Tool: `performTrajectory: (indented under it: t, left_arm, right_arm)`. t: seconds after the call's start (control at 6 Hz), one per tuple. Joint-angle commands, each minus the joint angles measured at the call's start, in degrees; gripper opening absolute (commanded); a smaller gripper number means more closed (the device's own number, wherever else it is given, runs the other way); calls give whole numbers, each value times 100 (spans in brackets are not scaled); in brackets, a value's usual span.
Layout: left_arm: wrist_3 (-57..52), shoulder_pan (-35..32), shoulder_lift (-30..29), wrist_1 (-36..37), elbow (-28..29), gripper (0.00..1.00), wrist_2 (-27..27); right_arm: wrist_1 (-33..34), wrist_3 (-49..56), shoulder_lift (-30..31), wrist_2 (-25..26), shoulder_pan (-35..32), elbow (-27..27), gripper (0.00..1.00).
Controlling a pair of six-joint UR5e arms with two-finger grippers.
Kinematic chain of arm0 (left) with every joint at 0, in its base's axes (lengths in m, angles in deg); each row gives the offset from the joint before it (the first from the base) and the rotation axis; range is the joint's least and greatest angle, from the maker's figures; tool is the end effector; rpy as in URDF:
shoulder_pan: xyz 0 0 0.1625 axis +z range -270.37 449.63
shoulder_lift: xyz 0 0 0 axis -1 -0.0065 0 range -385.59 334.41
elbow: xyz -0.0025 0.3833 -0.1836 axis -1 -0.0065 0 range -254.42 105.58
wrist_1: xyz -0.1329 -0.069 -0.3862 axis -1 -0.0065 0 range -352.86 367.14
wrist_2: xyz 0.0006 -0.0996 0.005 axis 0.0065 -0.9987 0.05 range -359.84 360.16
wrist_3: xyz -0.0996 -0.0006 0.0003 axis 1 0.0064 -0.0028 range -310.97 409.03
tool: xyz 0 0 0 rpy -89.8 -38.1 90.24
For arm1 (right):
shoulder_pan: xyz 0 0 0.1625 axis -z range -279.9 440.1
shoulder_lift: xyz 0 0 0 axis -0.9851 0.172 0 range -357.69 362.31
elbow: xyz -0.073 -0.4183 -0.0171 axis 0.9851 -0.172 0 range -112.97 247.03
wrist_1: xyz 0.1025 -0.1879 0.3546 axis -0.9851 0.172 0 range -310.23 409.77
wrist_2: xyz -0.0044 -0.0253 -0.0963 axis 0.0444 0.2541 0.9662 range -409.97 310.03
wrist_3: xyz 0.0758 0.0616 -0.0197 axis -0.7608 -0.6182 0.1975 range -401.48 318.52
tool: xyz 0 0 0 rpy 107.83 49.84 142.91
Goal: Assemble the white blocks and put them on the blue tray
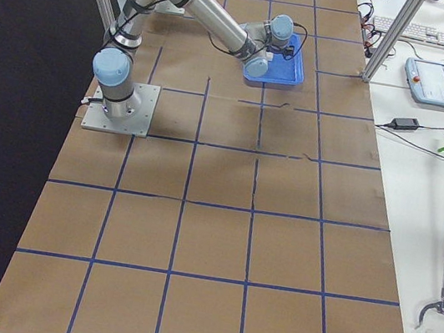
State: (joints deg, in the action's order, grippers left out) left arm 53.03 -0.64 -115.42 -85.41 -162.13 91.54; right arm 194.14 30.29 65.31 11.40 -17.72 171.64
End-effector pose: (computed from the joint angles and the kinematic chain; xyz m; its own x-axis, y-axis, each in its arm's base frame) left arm -0.1333 -0.4894 0.5046 -0.9976 -0.0650 -0.0241 -0.0650 0.9979 0.0000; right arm 0.2613 -0.5724 0.2174 -0.1415 -0.9879 0.0636 -0.8538 0.0893 -0.5128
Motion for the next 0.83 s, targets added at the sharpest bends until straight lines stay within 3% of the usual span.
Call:
performTrajectory:
  t: [0.0,0.17,0.5,0.67]
  left_arm:
    - [-4,0,9,0,0,99,2]
    - [-4,0,0,0,0,99,-7]
    - [-4,-9,18,-9,-9,99,11]
    - [-4,-9,26,-9,-9,99,98]
  right_arm:
    - [-895,-383,701,776,384,-20,100]
    - [-1607,-471,1036,1119,621,-186,100]
    - [-3625,-715,1328,1656,851,-1175,100]
    - [-4166,-1388,1364,2190,861,-1589,100]
